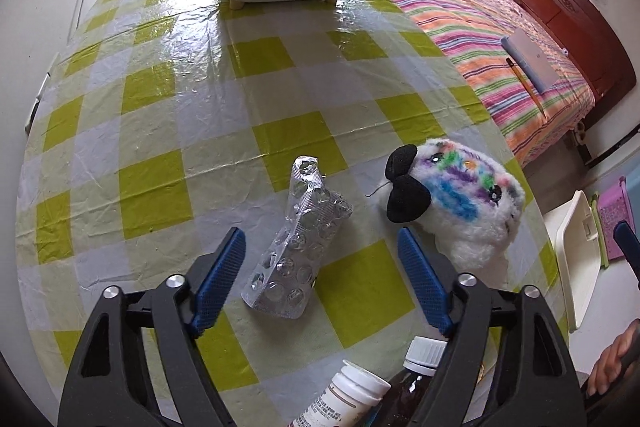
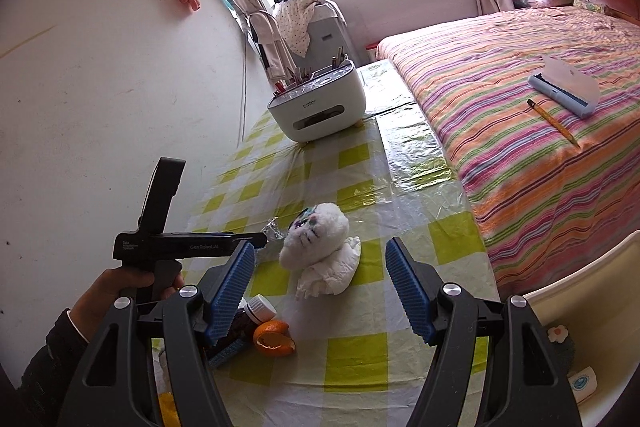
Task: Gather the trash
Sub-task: 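Grasp the silver blister pack with the left tool while the right tool grasps the white plush toy, then carry the blister pack and white plush toy to the bin with both tools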
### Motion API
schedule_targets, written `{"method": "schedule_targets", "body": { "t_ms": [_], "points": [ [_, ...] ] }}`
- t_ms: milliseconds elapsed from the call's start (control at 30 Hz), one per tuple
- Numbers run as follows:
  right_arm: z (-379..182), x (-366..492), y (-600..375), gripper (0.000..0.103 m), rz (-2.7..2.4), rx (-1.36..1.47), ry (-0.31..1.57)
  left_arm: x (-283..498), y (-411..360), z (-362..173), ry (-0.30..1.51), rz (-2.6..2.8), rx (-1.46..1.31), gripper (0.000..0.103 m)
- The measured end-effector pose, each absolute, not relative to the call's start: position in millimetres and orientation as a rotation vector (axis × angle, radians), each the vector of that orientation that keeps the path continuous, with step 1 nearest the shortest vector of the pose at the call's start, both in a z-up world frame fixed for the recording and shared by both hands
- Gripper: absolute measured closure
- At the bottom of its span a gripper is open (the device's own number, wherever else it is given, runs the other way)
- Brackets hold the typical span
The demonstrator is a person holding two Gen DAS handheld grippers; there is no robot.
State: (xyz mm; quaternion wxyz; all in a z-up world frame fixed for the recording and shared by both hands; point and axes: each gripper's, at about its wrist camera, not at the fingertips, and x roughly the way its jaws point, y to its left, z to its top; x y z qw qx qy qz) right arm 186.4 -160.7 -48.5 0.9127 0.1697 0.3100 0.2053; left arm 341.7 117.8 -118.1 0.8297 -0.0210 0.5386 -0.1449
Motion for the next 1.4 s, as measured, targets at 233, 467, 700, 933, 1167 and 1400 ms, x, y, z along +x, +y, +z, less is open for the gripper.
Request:
{"method": "schedule_targets", "body": {
  "t_ms": [233,467,700,933,1167,1400],
  "points": [
    [-49.7,193.0,-153.4,0.037,0.435,0.331,0.651,346.9,107.5,-135.2,1.189,-0.301,-0.020,0.047],
    [-57.4,226.9,-140.5,0.037,0.416,0.298,0.683,345.4,116.0,-135.9,1.170,-0.281,-0.059,0.071],
    [-79.7,272.3,-117.1,0.037,0.425,0.287,0.791,334.4,119.6,-133.8,1.142,-0.253,-0.032,0.073],
    [-106.4,312.3,-92.7,0.037,0.403,0.264,0.885,317.7,135.5,-112.4,1.078,-0.250,-0.090,0.073],
    [-109.6,308.5,-77.6,0.061,0.492,0.167,0.899,300.7,148.1,-86.1,1.013,-0.240,-0.187,0.073],
    [-106.2,280.0,-79.8,0.065,0.512,0.135,0.899,283.5,155.9,-71.0,0.980,-0.217,-0.225,0.073]
  ]
}}
